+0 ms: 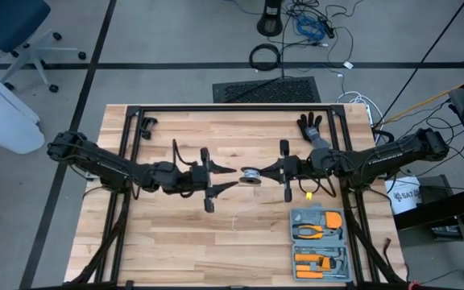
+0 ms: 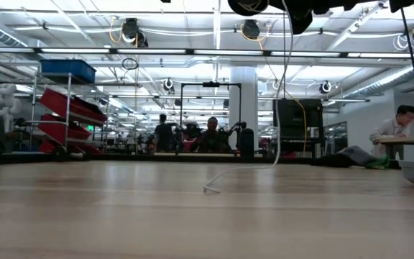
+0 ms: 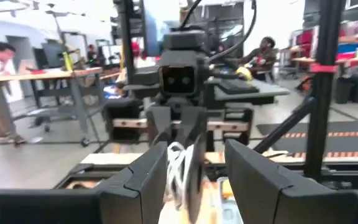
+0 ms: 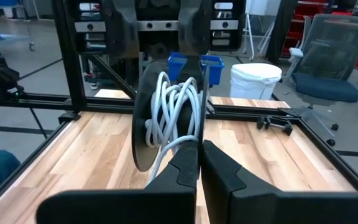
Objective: Coil cords
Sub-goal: Uncoil the white cable wire from the spool
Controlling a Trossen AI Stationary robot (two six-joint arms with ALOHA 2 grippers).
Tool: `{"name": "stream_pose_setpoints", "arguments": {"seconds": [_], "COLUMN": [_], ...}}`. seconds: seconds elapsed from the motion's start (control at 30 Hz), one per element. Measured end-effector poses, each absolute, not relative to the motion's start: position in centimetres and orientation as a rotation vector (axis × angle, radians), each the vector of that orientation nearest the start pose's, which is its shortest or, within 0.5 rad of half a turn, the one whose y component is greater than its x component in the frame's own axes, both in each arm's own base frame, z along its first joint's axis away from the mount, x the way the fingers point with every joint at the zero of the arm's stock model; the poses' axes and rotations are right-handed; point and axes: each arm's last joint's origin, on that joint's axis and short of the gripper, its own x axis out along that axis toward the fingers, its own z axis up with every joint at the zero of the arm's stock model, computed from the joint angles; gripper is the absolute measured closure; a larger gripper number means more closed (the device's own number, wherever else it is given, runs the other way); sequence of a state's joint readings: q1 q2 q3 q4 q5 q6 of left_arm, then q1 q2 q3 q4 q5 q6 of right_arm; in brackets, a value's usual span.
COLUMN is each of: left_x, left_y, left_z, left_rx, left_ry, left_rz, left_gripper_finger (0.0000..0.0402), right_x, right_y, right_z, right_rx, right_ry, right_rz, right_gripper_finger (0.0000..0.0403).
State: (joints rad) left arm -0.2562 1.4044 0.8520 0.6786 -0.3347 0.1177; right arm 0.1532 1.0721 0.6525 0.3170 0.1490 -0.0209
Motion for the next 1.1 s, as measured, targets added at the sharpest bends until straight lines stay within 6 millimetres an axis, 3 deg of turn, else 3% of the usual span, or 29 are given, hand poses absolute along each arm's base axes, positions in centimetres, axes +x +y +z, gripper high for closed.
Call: {"name": "stream_pose_setpoints", "arguments": {"seconds": [0.5,0.9,1.1], "left_x": [31.3,32.0,32.2], "left_y": [-6.1,-6.1,-6.1], "left_z": [27.8,27.4,27.0], "left_rx": [0.034,0.026,0.038], "left_ry": [0.008,-0.028,-0.009], "left_rz": [0.024,0.019,0.018], "left_gripper_finger": [0.0234,0.0235,0.0284], "right_x": [23.5,23.8,24.0], "right_y": [3.5,3.5,3.5], "right_z": [28.1,27.9,27.7], "right_rx": [-0.042,-0.043,-0.055], "right_ry": [0.093,0.099,0.104], "right_rz": [0.012,0.012,0.009], "right_gripper_finger": [0.0403,0.0403,0.0403]}}
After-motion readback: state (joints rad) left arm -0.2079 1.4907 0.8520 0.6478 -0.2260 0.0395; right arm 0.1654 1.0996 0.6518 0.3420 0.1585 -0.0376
